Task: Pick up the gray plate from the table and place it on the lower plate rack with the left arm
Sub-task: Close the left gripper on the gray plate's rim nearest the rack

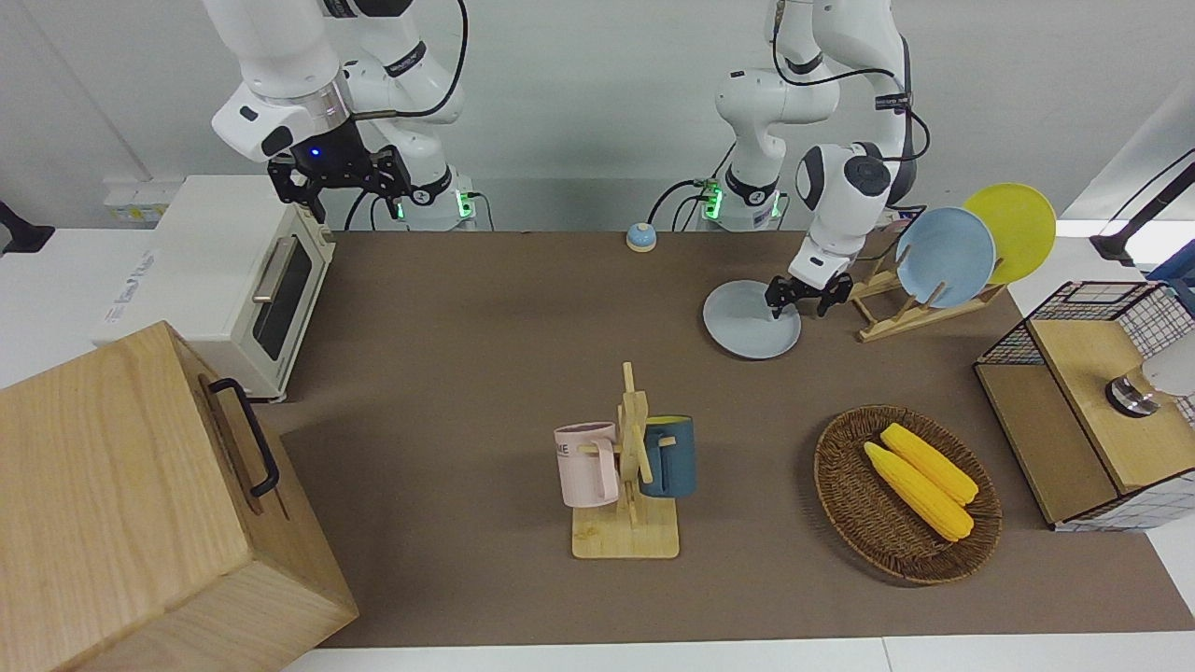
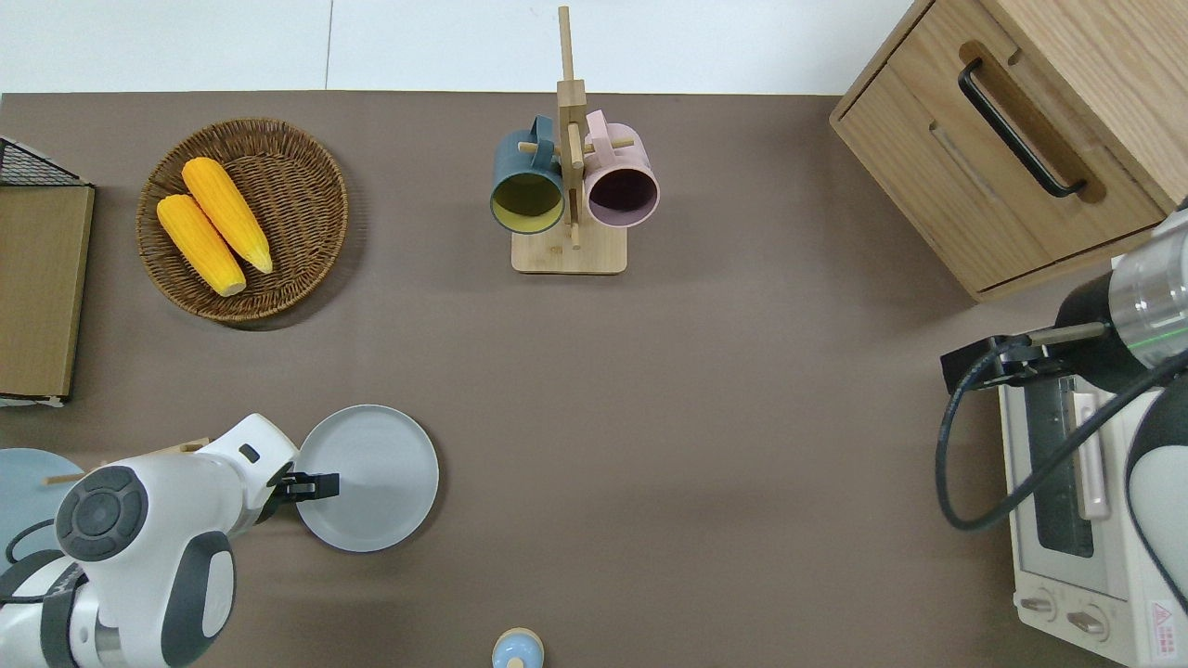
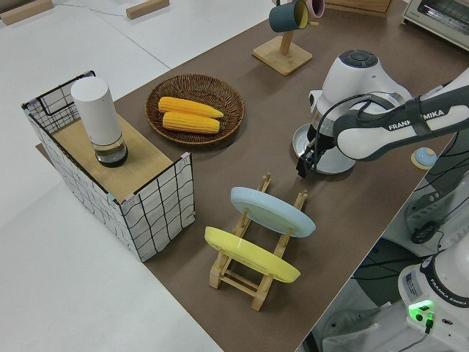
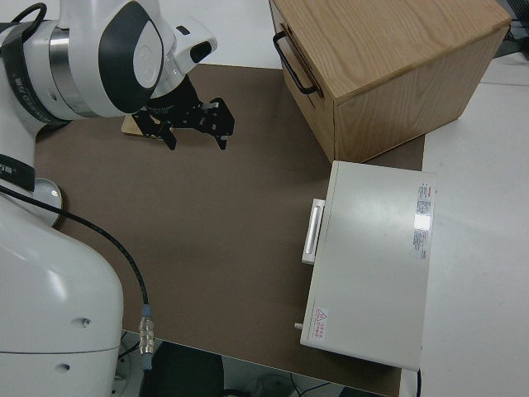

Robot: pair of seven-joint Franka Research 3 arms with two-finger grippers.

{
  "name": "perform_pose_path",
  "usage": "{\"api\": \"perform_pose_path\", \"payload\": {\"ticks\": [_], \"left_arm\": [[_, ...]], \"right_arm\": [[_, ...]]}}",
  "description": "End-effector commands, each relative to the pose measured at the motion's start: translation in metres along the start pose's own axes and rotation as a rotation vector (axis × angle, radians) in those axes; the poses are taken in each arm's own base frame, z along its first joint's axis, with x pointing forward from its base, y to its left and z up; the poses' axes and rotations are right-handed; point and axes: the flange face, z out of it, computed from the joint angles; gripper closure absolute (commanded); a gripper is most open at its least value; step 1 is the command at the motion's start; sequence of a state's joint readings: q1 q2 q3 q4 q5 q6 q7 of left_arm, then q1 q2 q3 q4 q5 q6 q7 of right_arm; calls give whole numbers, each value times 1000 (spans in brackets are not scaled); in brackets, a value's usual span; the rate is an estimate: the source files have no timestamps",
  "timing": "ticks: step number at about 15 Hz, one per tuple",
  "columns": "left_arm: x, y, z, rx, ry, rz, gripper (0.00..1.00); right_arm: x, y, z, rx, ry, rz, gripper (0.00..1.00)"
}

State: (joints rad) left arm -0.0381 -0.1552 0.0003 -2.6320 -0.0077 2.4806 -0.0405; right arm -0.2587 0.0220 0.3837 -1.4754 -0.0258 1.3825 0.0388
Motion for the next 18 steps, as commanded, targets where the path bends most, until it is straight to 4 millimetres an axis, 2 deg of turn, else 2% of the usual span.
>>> {"api": "perform_pose_path", "payload": {"ticks": [1, 11, 16, 18], "left_arm": [[-3, -1, 1, -11, 13, -17, 1000], [-2, 1, 3, -11, 7, -12, 1000], [14, 0, -24, -13, 14, -17, 1000], [25, 1, -46, -14, 5, -13, 1000]], "right_arm": [[-2, 3, -3, -5, -2, 17, 17], [-2, 2, -3, -5, -1, 15, 17], [-2, 2, -3, -5, -2, 15, 17], [-2, 3, -3, -5, -2, 17, 17]]}}
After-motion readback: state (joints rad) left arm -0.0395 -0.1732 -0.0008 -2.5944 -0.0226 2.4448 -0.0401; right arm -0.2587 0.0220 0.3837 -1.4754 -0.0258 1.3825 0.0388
